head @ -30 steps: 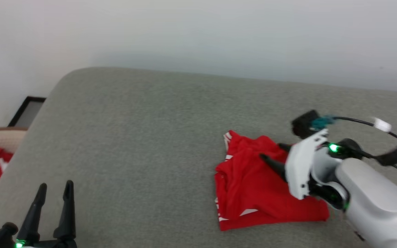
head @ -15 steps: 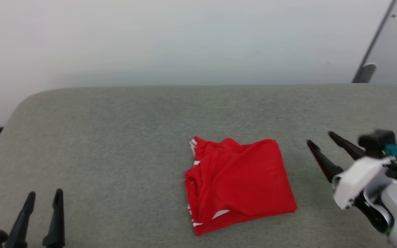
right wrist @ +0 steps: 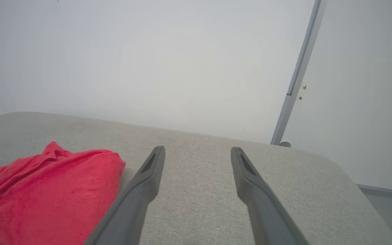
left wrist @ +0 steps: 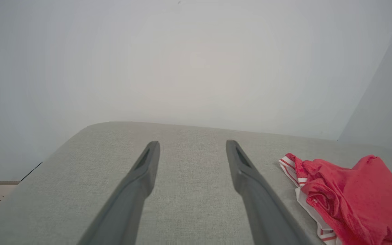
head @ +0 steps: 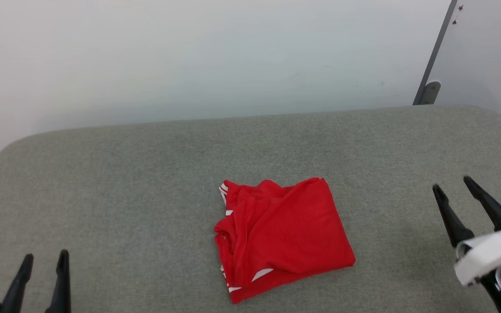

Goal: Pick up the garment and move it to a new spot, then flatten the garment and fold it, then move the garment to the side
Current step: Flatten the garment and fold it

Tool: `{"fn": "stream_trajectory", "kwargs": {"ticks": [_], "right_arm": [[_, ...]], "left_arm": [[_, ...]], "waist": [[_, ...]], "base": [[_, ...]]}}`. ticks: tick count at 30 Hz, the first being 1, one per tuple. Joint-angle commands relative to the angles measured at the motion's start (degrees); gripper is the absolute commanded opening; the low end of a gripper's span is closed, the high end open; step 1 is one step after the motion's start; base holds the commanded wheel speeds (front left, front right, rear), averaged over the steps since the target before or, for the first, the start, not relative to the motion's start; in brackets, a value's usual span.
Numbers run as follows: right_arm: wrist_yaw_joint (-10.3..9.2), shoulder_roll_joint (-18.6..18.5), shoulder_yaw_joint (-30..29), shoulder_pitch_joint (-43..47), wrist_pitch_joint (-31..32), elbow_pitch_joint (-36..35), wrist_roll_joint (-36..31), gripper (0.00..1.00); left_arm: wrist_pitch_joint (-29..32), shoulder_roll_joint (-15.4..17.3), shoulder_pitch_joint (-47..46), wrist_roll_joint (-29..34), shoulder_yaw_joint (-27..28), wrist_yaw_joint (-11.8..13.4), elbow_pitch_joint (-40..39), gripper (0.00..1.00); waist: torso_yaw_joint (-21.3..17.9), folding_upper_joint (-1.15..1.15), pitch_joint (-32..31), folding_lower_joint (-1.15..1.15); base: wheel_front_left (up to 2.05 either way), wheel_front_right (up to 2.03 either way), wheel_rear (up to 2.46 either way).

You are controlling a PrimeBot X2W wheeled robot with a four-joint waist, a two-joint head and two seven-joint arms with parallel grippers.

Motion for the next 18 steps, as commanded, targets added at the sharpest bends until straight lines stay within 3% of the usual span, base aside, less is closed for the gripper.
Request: {"fn": "stream_trajectory", "kwargs": {"ticks": [1, 8, 18], "right_arm": [[-0.10, 0.27, -1.15, 1.53, -0.22, -0.62, -0.75, 1.00], [-0.10, 3.07, -8.77, 8.14, -0.24, -5.89, -5.71, 1.00], [-0.10, 5.44, -11.97, 12.32, -0.25, -9.48, -7.86, 1.00]], "left_arm": [[0.03, 0.20, 0.69, 0.56, 0.29, -0.23, 0.26, 1.00], [0.03, -0.03, 1.40, 1.40, 1.45, -0.23, 0.78, 1.00], [0.03, 0.32, 2.36, 0.80, 1.51, -0.23, 1.72, 1.00]], "waist": [[0.07, 0.00, -0.08, 0.00], [1.16, 0.00, -0.91, 0.00], [2.23, 0.00, -1.70, 0.00]], "base": [[0.00, 0.00, 0.00], [0.00, 0.00, 0.00], [0.00, 0.00, 0.00]]}}
